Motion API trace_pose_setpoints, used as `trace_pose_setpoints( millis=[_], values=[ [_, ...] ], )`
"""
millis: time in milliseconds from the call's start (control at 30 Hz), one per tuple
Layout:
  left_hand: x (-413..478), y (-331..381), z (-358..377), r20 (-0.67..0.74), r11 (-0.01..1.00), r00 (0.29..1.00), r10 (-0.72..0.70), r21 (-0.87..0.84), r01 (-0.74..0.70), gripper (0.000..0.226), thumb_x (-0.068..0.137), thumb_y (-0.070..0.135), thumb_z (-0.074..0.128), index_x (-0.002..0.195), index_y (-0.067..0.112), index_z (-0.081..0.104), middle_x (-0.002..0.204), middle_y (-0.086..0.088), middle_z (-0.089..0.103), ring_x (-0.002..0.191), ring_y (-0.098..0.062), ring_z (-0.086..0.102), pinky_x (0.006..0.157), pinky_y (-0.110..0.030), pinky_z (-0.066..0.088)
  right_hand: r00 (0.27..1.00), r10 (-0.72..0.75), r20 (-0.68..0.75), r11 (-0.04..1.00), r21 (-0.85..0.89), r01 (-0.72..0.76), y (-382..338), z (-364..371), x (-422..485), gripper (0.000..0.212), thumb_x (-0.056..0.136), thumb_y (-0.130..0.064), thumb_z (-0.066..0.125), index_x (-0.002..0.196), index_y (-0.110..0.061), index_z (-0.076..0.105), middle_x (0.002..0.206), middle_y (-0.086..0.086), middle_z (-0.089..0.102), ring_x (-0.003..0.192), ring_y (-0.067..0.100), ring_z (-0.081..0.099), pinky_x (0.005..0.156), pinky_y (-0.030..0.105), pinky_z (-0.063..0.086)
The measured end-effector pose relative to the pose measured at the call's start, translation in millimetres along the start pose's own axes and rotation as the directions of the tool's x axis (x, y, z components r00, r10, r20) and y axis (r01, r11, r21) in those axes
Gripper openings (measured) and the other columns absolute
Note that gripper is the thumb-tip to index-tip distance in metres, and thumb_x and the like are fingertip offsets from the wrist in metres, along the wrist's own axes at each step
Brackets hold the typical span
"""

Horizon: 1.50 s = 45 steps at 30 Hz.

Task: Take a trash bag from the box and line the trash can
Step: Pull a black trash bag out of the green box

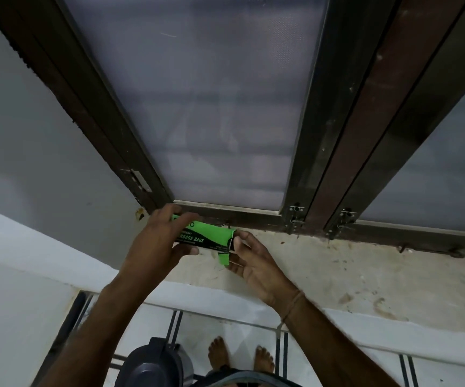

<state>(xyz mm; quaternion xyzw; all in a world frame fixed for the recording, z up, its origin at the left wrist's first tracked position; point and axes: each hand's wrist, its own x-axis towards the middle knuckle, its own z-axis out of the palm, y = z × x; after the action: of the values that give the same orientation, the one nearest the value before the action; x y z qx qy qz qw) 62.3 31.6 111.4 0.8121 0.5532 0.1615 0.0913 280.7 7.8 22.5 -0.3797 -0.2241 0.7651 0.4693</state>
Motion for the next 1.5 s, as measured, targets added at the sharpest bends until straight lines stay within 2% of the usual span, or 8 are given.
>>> trace_pose_setpoints(
  millis=[467,700,900,1000,1100,1200,1300,1500],
  values=[
    [-23.4,-36.6,43.8,0.116,0.9,0.986,-0.121,-0.405,0.158,0.053,0.071,0.028,0.079,0.122,0.037,0.065,0.12,0.004,0.053,0.112,0.007,0.056,0.087,-0.002,0.044,0.993,-0.087,-0.079,0.935,-0.351,0.054,-3.5,-19.7,-4.5,0.026,0.093,-0.023,0.074,0.107,-0.004,0.061,0.105,0.011,0.068,0.087,0.016,0.065,0.071,0.03,0.055],
    [-27.3,-63.5,78.3,0.083,0.903,0.961,-0.264,-0.327,0.277,0.059,0.076,-0.003,0.086,0.129,0.017,0.067,0.132,-0.008,0.052,0.11,-0.028,0.063,0.093,-0.028,0.05,0.956,-0.204,-0.21,0.908,-0.405,0.105,-11.4,-44.8,-18.7,0.027,0.097,-0.015,0.07,0.124,-0.014,0.074,0.125,0.008,0.071,0.113,0.025,0.07,0.083,0.031,0.063],
    [-24.7,-74.2,103.5,0.114,0.927,0.952,-0.283,-0.223,0.302,0.072,0.078,-0.008,0.081,0.138,0.028,0.063,0.16,-0.014,0.037,0.136,-0.039,0.053,0.106,-0.041,0.051,0.949,-0.189,-0.252,0.949,-0.296,0.111,-5.8,-40.1,-30.2,0.024,0.097,-0.015,0.068,0.119,-0.017,0.077,0.121,0.005,0.076,0.109,0.018,0.072,0.08,0.027,0.059],
    [-29.4,-62.2,103.7,-0.023,0.97,0.975,-0.223,0.092,0.224,0.092,0.069,0.012,0.093,0.151,0.027,0.055,0.166,-0.022,0.031,0.151,-0.05,0.029,0.117,-0.068,0.031,0.951,-0.177,-0.252,0.959,-0.263,0.109,-5.4,-31.5,-30.1,0.026,0.095,-0.018,0.069,0.12,-0.016,0.077,0.121,0.007,0.076,0.111,0.021,0.072,0.081,0.028,0.059],
    [-41.9,-13.0,92.7,-0.266,0.938,0.902,-0.34,-0.028,0.345,0.07,0.085,0.045,0.079,0.144,0.014,0.055,0.144,-0.016,0.052,0.132,-0.039,0.047,0.101,-0.049,0.041,0.948,-0.181,-0.263,0.967,-0.221,0.123,-7.2,-27.2,-30.0,0.028,0.095,-0.019,0.069,0.122,-0.014,0.075,0.124,0.008,0.075,0.115,0.025,0.071,0.086,0.032,0.06],
    [-44.9,48.1,91.6,-0.064,0.678,0.853,-0.518,-0.639,0.364,0.052,0.101,0.052,0.055,0.141,0.02,0.053,0.125,-0.001,0.064,0.114,-0.021,0.063,0.083,-0.018,0.051,0.949,-0.18,-0.259,0.97,-0.205,0.128,-4.2,-14.9,-28.8,0.028,0.098,-0.016,0.066,0.124,-0.013,0.073,0.123,0.006,0.076,0.115,0.023,0.071,0.087,0.032,0.06],
    [-34.9,78.4,93.0,0.265,0.164,0.792,-0.55,-0.896,0.413,0.052,0.102,0.054,0.049,0.144,0.023,0.051,0.136,-0.002,0.065,0.124,-0.017,0.066,0.097,-0.029,0.059,0.964,-0.161,-0.212,0.963,-0.249,0.106,-1.6,3.5,-31.0,0.028,0.098,-0.022,0.066,0.124,-0.013,0.072,0.117,0.005,0.077,0.11,0.019,0.073,0.087,0.031,0.059],
    [-40.5,83.7,86.9,0.332,-0.013,0.79,-0.515,-0.925,0.38,0.036,0.106,0.045,0.053,0.133,0.025,0.067,0.128,-0.006,0.073,0.125,-0.023,0.067,0.105,-0.05,0.055,0.951,-0.256,-0.173,0.91,-0.376,0.176,2.2,16.3,-35.7,0.023,0.096,-0.025,0.07,0.099,-0.003,0.069,0.093,0.017,0.073,0.085,0.022,0.07,0.074,0.031,0.057]
  ],
)
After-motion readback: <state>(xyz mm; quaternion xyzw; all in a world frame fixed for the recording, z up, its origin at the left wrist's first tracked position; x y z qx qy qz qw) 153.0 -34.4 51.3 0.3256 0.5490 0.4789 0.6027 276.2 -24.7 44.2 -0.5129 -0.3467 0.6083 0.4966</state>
